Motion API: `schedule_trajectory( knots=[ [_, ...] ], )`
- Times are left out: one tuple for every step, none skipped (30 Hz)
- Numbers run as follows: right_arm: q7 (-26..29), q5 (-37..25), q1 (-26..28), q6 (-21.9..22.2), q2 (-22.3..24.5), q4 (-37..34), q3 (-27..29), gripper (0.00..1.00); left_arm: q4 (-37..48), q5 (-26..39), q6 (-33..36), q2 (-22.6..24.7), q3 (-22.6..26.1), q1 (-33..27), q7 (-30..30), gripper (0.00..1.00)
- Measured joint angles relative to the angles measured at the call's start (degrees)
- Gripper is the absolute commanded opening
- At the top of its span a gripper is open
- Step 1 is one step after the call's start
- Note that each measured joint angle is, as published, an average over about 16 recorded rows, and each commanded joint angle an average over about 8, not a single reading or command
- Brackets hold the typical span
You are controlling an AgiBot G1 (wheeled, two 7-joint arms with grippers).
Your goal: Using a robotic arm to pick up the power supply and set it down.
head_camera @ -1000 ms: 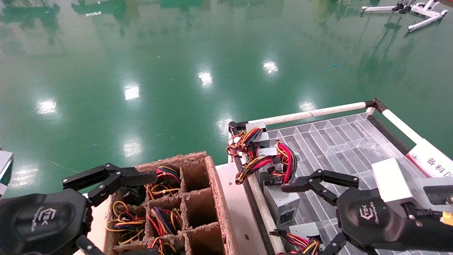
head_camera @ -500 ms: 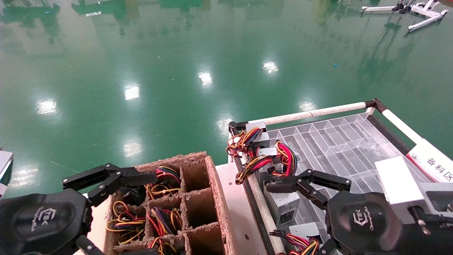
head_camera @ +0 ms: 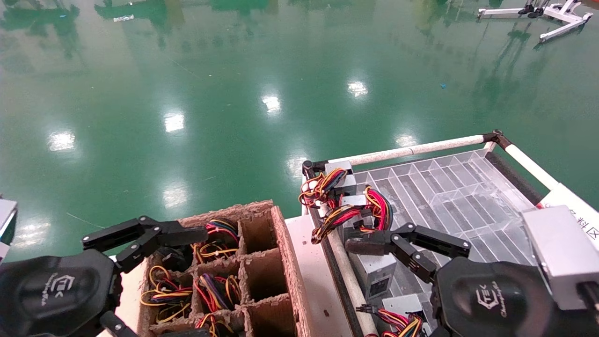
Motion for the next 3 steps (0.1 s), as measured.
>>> schedule_trajectory(
  knots=[
    [0.24, -0.02, -0.39, 0.03, -0.05, 0.27, 0.53, 1.00, 0.00, 0.00, 0.00, 0.00, 0.00, 0.00, 0.00, 1.00],
    [0.46, -0.03, -0.76, 0.07, -0.09, 0.54, 1.04, 1.00, 0.00, 0.00, 0.00, 0.00, 0.00, 0.00, 0.00, 1.00],
    [0.70, -0.05, -1.14, 0.10, -0.14, 0.80, 1.56, 1.00, 0.00, 0.00, 0.00, 0.00, 0.00, 0.00, 0.00, 1.00]
  ],
)
